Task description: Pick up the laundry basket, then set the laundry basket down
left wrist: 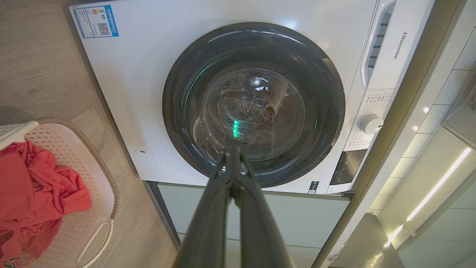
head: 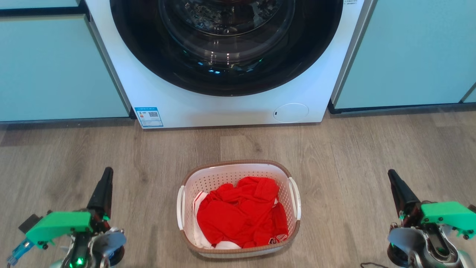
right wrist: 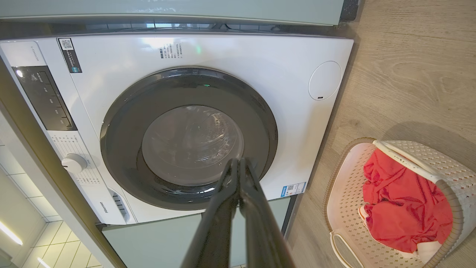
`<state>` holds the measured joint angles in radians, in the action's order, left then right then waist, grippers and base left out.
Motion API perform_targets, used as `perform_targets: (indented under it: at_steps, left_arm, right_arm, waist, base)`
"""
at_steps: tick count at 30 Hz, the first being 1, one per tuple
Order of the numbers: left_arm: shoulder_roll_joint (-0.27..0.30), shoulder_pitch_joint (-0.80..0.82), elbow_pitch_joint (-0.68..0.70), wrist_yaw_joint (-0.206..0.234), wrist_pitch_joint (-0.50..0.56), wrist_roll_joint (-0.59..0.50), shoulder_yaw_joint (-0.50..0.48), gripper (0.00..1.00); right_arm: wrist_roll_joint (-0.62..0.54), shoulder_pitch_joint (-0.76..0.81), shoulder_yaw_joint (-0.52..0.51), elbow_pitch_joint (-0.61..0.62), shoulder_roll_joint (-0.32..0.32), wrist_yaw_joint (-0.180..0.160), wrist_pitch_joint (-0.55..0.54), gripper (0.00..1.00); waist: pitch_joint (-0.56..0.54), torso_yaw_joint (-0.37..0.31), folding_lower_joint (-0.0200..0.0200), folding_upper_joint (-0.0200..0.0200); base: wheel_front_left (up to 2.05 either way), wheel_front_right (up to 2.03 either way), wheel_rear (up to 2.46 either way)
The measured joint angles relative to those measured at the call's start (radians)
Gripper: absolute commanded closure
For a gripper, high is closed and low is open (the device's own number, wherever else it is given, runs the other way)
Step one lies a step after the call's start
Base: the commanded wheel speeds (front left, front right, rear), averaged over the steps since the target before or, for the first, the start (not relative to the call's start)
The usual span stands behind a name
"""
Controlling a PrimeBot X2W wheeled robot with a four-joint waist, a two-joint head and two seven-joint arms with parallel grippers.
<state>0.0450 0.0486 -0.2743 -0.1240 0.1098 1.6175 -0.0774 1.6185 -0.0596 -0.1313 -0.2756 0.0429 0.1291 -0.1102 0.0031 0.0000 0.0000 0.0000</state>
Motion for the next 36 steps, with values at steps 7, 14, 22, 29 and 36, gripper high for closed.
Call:
perform_targets:
  at_steps: [7,14,22,29,36]
  left_arm:
    - [-0.007,-0.045,-0.065,0.001,-0.001,0.000,0.003,0.00]
    - [-0.014,-0.065,-0.069,0.001,-0.016,0.000,0.002,0.00]
    - [-0.014,-0.065,-0.067,0.001,-0.041,-0.018,-0.006,0.00]
    - [-0.014,-0.063,-0.060,0.001,-0.060,-0.044,-0.032,0.00]
    - [-0.013,-0.042,-0.044,0.001,-0.078,-0.079,-0.067,0.00]
  right_arm:
    - [0.000,0.035,0.004,-0.065,-0.007,0.000,0.000,0.00]
    - [0.000,0.061,0.005,-0.064,-0.008,0.000,0.015,0.00]
    - [-0.028,0.061,0.006,-0.054,-0.008,0.000,0.037,0.00]
    - [-0.079,0.059,0.000,-0.037,-0.008,0.000,0.059,0.00]
    - [-0.176,0.052,-0.012,-0.005,-0.008,0.000,0.077,0.00]
  waist:
    - [0.000,0.000,0.0000,0.0000]
    - [0.000,0.000,0.0000,0.0000]
    - [-0.002,0.001,0.0000,0.0000]
    - [-0.004,0.002,0.0000,0.0000]
    - [-0.005,0.004,0.0000,0.0000]
  base:
    - [0.00,0.00,0.00]
    - [0.00,0.00,0.00]
    - [0.00,0.00,0.00]
    - [0.00,0.00,0.00]
    - [0.00,0.00,0.00]
